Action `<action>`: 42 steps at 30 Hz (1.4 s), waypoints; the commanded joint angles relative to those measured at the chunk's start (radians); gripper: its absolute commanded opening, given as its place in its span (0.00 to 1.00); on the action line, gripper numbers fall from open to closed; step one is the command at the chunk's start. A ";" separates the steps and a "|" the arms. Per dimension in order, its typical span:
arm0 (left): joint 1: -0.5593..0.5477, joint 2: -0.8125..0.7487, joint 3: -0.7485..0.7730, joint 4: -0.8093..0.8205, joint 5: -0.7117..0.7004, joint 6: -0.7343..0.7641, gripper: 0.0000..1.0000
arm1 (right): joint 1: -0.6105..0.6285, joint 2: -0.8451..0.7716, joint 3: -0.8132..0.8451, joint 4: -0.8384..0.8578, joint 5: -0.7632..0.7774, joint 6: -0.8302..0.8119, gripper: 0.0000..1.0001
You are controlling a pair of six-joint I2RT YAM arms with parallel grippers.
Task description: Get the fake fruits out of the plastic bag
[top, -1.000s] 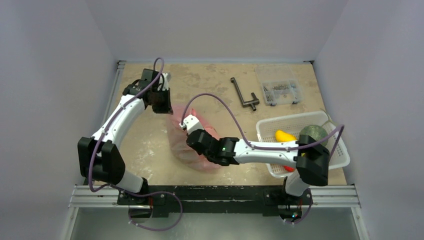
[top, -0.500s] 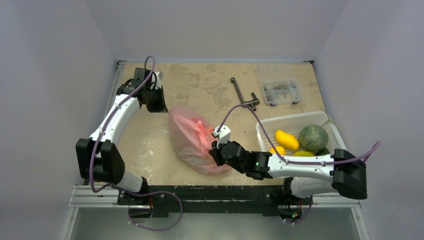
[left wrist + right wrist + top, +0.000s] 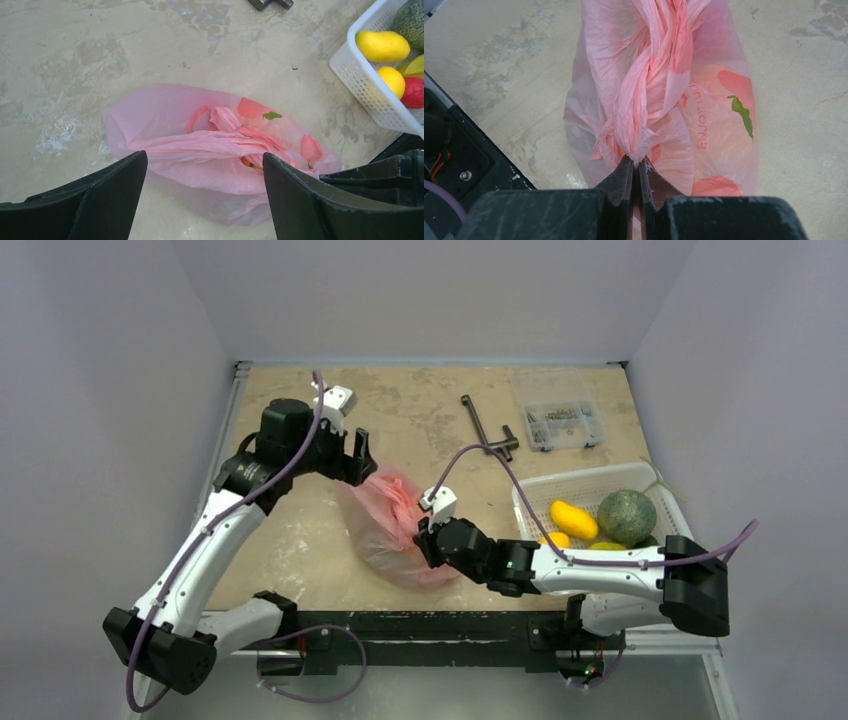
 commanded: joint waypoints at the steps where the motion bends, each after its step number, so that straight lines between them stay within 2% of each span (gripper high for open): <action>1: -0.055 0.031 -0.014 0.024 -0.064 0.085 0.88 | 0.005 -0.012 0.032 0.033 0.023 -0.018 0.00; 6: -0.164 0.128 0.024 -0.029 -0.068 0.118 0.95 | 0.004 -0.005 0.038 0.034 0.020 -0.021 0.00; 16: -0.243 0.251 0.068 -0.093 -0.011 0.163 0.92 | 0.004 0.005 0.045 0.037 0.017 -0.023 0.00; 22: -0.271 0.298 0.082 -0.100 -0.127 0.158 0.89 | 0.004 0.010 0.048 0.043 0.011 -0.024 0.00; 25: -0.281 0.340 0.105 -0.113 -0.201 0.148 0.76 | 0.004 0.012 0.046 0.047 0.011 -0.024 0.00; 28: -0.286 0.382 0.127 -0.130 -0.227 0.145 0.74 | 0.004 0.014 0.047 0.049 0.009 -0.021 0.00; 31: -0.287 0.406 0.142 -0.143 -0.257 0.141 0.64 | 0.004 0.013 0.043 0.052 0.005 -0.015 0.00; 41: -0.282 0.336 0.141 -0.127 -0.445 0.104 0.00 | 0.004 0.020 0.034 0.052 -0.001 0.001 0.00; 42: -0.277 0.321 0.135 -0.122 -0.486 0.098 0.00 | 0.004 0.019 0.032 0.052 0.000 0.003 0.00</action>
